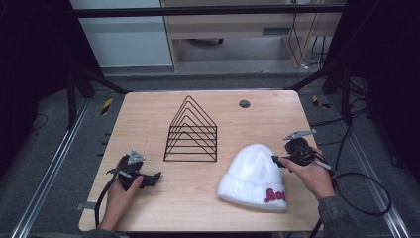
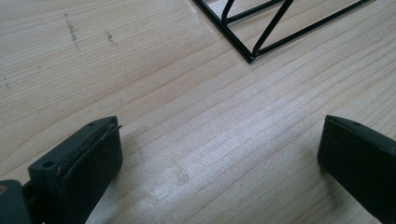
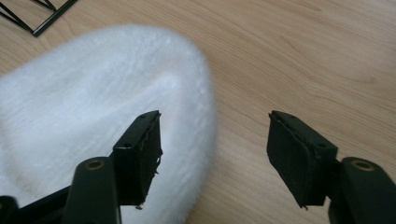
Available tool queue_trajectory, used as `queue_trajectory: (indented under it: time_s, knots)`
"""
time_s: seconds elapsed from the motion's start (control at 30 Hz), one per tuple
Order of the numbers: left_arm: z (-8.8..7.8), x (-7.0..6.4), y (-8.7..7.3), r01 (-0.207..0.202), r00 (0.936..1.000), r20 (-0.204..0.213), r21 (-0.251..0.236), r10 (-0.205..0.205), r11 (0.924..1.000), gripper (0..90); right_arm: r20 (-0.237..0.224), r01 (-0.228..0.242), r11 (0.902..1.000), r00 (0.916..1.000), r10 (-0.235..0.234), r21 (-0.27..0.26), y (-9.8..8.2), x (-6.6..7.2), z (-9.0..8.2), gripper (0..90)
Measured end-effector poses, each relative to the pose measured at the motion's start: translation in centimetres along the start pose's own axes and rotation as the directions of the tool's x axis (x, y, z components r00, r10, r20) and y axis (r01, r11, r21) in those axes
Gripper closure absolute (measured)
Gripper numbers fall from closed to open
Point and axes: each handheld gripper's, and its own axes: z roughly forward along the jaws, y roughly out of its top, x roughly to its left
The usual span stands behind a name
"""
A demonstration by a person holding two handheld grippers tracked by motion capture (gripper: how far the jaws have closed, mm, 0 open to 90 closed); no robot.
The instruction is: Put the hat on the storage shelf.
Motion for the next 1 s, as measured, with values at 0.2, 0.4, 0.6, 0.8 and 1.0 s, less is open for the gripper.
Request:
queue_trajectory:
  time_s: [0.2,0.4,0.6,0.8,1.0]
  knots:
    - [0.0,0.0,0.0,0.0,1.0,0.001,0.002,0.0,1.0,0.0,-0.016,0.025,0.9997,0.9996,-0.024,0.005,1.3,0.5,0.5,42.5]
    - [0.0,0.0,0.0,0.0,1.0,0.001,0.001,0.0,1.0,0.0,-0.016,0.052,0.9986,0.9985,-0.052,0.004,2.4,0.9,0.8,47.1]
    - [0.0,0.0,0.0,0.001,1.0,0.001,0.001,-0.001,1.0,0.0,-0.026,0.062,0.998,0.9977,-0.062,0.004,2.7,1.5,1.3,50.1]
    - [0.0,0.0,0.0,-0.002,1.0,0.0,0.004,0.002,1.0,0.0,-0.037,0.052,0.9986,0.998,-0.051,0.012,3.1,1.6,2.1,50.4]
    - [0.0,0.0,0.0,-0.005,1.0,0.0,0.004,0.005,1.0,0.0,-0.039,0.049,0.9985,0.9981,-0.048,0.025,3.3,1.6,3.1,49.9]
